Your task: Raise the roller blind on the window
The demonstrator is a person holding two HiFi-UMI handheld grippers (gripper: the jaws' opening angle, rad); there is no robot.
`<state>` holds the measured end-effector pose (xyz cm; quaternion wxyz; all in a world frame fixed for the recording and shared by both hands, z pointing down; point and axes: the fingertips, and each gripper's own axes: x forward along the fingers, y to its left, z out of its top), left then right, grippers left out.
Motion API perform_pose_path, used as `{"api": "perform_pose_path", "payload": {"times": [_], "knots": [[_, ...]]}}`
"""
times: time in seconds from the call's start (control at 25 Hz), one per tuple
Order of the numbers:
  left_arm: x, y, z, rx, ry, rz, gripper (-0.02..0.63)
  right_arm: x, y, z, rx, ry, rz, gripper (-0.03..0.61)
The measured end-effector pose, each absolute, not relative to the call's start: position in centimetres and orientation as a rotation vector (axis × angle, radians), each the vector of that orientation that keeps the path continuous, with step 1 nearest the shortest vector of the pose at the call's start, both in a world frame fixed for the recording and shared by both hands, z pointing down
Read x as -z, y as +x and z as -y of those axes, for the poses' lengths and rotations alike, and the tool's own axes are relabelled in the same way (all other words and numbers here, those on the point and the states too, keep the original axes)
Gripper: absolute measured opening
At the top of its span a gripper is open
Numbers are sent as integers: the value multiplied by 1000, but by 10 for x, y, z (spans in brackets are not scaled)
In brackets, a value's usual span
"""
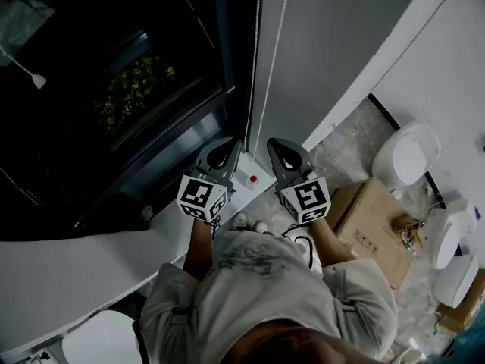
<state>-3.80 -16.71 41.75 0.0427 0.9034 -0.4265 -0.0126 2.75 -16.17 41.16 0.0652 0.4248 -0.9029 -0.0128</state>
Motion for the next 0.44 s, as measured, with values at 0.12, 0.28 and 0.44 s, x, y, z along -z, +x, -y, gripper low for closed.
{"api": "perform_pose_path", "payload": {"times": [0.12, 0.28, 0.44], "knots": [[-418, -38, 168, 39, 2763, 1305, 6, -413, 30, 163, 32, 1293, 2708, 8], [-417, -38, 168, 40, 2762, 1307, 6, -412, 28, 163, 42, 1283, 2717, 6], [-416, -38, 168, 41, 2762, 1309, 6, -410, 30, 163, 43, 1288, 2712, 6]]}}
